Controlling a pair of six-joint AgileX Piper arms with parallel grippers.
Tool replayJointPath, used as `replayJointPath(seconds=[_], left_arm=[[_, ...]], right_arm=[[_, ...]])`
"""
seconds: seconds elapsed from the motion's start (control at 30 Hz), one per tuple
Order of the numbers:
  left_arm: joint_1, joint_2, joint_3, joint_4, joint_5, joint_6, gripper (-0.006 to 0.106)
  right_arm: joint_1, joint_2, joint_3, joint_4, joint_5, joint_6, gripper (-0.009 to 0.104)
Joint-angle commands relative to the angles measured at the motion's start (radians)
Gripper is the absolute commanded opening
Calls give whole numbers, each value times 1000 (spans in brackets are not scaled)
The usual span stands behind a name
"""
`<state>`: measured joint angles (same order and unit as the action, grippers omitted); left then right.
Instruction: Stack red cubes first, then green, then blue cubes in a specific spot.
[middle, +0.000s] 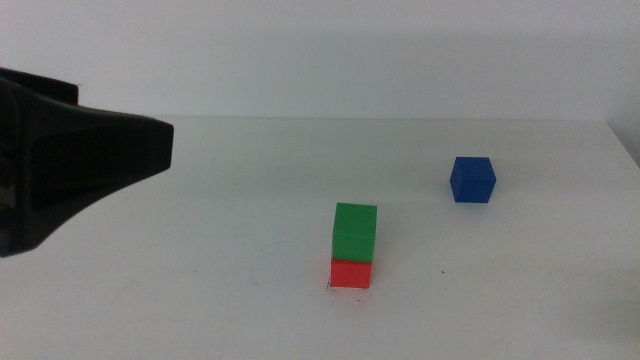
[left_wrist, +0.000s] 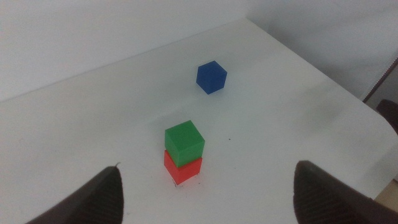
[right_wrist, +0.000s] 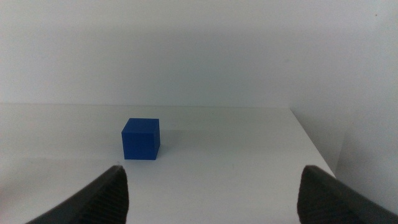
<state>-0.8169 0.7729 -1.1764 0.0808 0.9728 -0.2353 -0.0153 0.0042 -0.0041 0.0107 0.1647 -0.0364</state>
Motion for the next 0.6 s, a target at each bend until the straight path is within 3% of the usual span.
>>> replayJointPath(seconds=[0.0,0.07,0.13,0.27,0.37,0.43,0.57], left_arm=[[-4,-5,2,8,-20,0,94],[-4,-5,2,8,-20,0,94],[-4,-5,2,8,-20,0,94],[-4,-5,2,8,-20,0,94],[-4,-5,2,8,-20,0,94],[-4,-5,2,8,-20,0,94],[-4,-3,2,8,-20,0,94]], right_arm=[[-4,-4,4,-22,-27,-22,93],[-4,-4,4,-56,-123,-45,93],[-4,-4,-6,-35,-165,-21,93],[-4,199,-279,-28,144,-14,93],[-4,459,-521,87,370,-9,93],[-4,617,-673,125,526,-9,93],[-4,844,-852,188,584,-5,93]])
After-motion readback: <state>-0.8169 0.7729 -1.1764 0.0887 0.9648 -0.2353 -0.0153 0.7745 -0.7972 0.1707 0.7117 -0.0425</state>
